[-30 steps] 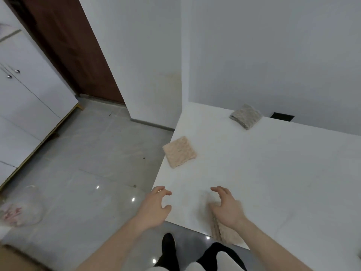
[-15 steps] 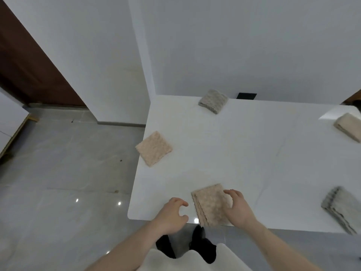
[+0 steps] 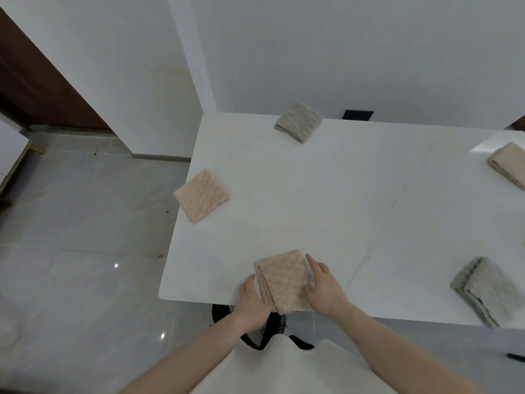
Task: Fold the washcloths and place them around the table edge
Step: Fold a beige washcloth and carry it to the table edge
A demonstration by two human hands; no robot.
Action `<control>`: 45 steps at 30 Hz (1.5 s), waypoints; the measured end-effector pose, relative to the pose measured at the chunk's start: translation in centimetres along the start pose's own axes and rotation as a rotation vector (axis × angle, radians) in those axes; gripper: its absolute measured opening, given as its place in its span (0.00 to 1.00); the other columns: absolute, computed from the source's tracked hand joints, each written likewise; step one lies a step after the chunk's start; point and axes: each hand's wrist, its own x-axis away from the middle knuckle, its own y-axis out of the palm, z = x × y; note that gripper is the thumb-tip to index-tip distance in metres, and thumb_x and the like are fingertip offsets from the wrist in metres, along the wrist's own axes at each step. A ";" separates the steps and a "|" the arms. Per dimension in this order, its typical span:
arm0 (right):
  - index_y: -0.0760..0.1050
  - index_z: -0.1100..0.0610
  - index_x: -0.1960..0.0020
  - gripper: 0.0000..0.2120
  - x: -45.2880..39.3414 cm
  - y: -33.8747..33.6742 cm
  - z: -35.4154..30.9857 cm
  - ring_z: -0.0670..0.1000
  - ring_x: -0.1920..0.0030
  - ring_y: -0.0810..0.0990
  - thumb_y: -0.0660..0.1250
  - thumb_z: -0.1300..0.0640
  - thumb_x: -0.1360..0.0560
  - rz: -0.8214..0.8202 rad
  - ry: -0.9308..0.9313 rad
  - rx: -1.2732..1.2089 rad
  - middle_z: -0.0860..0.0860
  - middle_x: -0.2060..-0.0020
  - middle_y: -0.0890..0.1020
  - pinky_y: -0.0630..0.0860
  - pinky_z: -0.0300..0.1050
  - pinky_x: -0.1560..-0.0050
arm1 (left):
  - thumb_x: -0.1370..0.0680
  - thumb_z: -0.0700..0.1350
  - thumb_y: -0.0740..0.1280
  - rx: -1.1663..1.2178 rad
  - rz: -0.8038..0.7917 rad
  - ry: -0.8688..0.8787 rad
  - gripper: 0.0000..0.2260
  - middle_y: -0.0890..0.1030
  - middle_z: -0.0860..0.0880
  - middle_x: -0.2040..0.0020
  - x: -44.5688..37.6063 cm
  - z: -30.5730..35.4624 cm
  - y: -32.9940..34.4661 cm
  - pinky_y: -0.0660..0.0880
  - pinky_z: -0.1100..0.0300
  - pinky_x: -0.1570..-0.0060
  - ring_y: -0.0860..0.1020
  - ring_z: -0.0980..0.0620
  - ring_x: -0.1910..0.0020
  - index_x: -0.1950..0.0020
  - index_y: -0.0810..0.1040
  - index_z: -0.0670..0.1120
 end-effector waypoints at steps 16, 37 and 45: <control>0.54 0.51 0.20 0.36 -0.5 2.7 0.6 0.45 0.58 0.79 0.65 0.58 0.24 0.020 0.022 -0.196 0.52 0.29 0.64 0.73 0.34 0.55 | 0.21 0.37 0.60 -0.245 0.183 0.303 0.27 0.71 0.52 0.34 -2.6 1.3 0.0 0.68 0.60 0.31 0.72 0.52 0.34 0.22 0.66 0.54; 0.68 0.47 0.33 0.20 1.7 6.2 2.2 0.47 0.50 0.79 0.67 0.51 0.23 0.140 -0.017 -0.044 0.43 0.42 0.76 0.74 0.41 0.52 | 0.20 0.40 0.64 -0.400 0.331 0.322 0.13 0.76 0.55 0.47 -3.1 0.1 -0.7 0.68 0.65 0.48 0.77 0.55 0.48 0.38 0.80 0.53; 0.63 0.42 0.27 0.30 3.3 7.3 3.2 0.44 0.57 0.78 0.67 0.53 0.27 0.121 -0.068 -0.042 0.42 0.36 0.66 0.73 0.34 0.61 | 0.21 0.42 0.64 -0.576 0.337 0.263 0.15 0.65 0.53 0.38 -2.8 -1.7 -0.7 0.78 0.55 0.52 0.72 0.52 0.43 0.36 0.77 0.53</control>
